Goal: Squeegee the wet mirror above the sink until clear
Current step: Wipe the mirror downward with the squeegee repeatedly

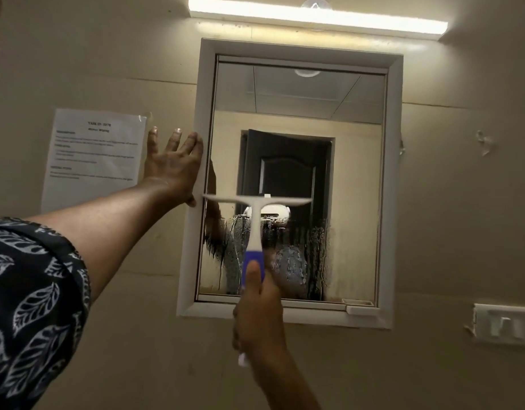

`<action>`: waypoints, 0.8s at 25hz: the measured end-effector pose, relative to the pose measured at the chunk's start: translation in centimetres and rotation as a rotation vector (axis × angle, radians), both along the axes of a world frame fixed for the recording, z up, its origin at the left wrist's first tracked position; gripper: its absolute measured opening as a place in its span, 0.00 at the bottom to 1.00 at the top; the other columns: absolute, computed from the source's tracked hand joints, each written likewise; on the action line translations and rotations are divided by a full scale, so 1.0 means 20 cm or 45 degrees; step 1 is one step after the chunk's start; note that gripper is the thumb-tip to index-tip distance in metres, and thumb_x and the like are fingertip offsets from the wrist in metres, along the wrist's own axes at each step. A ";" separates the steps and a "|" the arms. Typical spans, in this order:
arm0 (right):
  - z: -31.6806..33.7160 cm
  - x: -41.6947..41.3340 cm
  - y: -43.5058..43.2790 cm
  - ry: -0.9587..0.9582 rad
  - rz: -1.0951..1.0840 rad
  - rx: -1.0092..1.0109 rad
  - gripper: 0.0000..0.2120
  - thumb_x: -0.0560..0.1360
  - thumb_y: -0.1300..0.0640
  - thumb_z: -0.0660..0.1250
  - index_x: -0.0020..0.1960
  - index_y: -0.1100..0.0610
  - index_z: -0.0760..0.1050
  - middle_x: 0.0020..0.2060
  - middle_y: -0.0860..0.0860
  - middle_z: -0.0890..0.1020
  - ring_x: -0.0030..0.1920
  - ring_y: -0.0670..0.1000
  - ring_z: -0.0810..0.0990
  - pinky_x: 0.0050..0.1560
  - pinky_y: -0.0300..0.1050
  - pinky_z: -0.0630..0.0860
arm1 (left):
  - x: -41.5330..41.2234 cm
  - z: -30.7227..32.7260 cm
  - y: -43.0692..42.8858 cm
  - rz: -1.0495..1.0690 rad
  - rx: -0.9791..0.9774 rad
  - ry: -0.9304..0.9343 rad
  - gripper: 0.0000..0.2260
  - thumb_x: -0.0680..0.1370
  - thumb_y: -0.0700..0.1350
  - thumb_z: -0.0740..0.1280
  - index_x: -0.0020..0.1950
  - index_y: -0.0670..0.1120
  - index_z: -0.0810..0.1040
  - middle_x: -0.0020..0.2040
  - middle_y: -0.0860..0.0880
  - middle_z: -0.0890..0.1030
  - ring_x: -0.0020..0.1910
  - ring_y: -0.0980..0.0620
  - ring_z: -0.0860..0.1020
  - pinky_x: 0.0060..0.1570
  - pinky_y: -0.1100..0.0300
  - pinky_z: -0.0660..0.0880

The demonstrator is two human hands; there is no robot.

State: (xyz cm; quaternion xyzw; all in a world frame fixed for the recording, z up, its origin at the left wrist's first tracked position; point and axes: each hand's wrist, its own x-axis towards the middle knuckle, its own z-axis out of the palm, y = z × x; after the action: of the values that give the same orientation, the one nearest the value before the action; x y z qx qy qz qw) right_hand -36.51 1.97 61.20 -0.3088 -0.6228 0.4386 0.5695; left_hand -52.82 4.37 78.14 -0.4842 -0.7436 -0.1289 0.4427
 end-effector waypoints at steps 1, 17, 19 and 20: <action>-0.06 0.00 -0.01 -0.012 -0.025 -0.018 0.17 0.77 0.41 0.50 0.55 0.50 0.69 0.30 0.49 0.69 0.27 0.45 0.66 0.28 0.40 0.64 | 0.00 0.00 0.00 0.006 -0.003 -0.001 0.53 0.68 0.57 0.74 0.78 0.45 0.40 0.79 0.47 0.43 0.78 0.43 0.43 0.72 0.39 0.40; 0.57 0.30 0.05 0.336 0.152 0.138 0.21 0.79 0.41 0.51 0.49 0.59 0.68 0.25 0.48 0.65 0.18 0.43 0.62 0.18 0.35 0.61 | 0.08 0.01 0.00 0.096 -0.016 0.032 0.52 0.67 0.51 0.76 0.78 0.40 0.45 0.78 0.41 0.48 0.78 0.44 0.46 0.72 0.39 0.41; 0.73 0.35 0.09 0.381 0.145 0.159 0.20 0.79 0.41 0.52 0.46 0.57 0.67 0.21 0.46 0.66 0.17 0.43 0.62 0.17 0.35 0.61 | 0.10 0.01 0.00 0.110 -0.018 0.063 0.47 0.71 0.49 0.73 0.77 0.38 0.47 0.78 0.39 0.50 0.78 0.43 0.46 0.73 0.39 0.41; 0.80 0.38 0.11 0.374 0.110 0.180 0.20 0.79 0.41 0.52 0.45 0.57 0.67 0.18 0.46 0.66 0.16 0.43 0.62 0.17 0.34 0.61 | 0.11 0.01 0.00 0.112 -0.015 0.079 0.45 0.72 0.49 0.72 0.77 0.37 0.48 0.78 0.38 0.50 0.78 0.43 0.45 0.73 0.39 0.41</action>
State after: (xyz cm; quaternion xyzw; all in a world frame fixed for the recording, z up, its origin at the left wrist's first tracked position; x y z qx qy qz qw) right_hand -28.94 4.11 77.25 -0.1735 -0.5748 0.4583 0.6553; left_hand -50.59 4.45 78.40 -0.4576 -0.7508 -0.0899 0.4677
